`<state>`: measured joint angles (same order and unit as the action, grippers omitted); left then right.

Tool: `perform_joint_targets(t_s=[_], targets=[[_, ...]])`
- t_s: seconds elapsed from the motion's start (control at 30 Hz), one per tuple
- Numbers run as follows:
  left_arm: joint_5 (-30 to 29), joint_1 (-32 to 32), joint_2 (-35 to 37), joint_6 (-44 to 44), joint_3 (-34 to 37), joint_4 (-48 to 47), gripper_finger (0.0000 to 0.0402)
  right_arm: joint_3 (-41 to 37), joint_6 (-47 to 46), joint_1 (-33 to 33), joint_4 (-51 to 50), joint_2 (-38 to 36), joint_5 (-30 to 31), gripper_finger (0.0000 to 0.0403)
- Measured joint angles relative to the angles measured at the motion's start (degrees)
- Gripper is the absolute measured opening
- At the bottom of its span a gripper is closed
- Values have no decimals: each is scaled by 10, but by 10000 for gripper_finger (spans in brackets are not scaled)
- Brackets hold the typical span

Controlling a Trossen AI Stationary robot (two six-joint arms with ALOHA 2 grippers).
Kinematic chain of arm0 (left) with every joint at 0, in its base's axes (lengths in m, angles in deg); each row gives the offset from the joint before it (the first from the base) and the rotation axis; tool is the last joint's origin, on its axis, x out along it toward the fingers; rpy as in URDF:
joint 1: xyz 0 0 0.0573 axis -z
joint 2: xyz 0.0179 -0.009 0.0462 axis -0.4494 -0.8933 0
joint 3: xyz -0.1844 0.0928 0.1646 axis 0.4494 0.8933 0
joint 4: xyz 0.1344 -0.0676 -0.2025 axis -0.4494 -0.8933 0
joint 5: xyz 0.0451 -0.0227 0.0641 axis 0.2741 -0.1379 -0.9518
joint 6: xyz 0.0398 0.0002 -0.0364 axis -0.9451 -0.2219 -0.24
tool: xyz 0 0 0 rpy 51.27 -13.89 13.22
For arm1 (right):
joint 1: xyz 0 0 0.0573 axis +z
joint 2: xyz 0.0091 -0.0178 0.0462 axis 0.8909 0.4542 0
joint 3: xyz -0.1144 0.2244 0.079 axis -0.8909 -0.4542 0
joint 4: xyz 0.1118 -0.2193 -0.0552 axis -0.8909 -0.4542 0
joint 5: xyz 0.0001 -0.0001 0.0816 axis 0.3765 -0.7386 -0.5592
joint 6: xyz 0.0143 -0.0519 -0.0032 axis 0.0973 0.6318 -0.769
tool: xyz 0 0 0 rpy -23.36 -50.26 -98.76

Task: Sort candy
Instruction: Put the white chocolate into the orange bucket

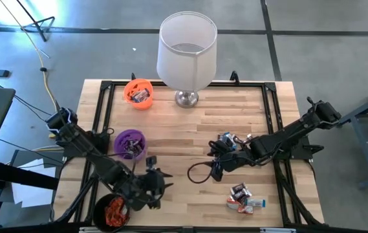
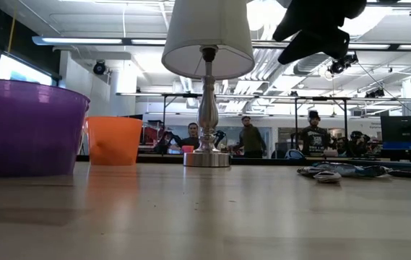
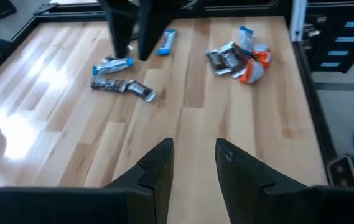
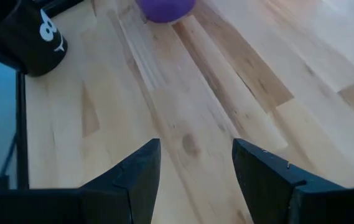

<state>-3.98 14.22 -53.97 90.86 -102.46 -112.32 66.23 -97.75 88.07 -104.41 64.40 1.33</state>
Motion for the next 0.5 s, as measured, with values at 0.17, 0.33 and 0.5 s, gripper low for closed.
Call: perform_joint_targets(t_s=[0.17,0.33,0.5], targets=[[12,-16,0,-7,0,-3,106,0,-69,-5,-1,0,-24,195],[15,-27,0,-9,0,-13,106,0,-101,-20,-8,0,-87,195],[15,-42,8,-11,0,-32,106,0,-104,-22,-10,0,-151,195]])
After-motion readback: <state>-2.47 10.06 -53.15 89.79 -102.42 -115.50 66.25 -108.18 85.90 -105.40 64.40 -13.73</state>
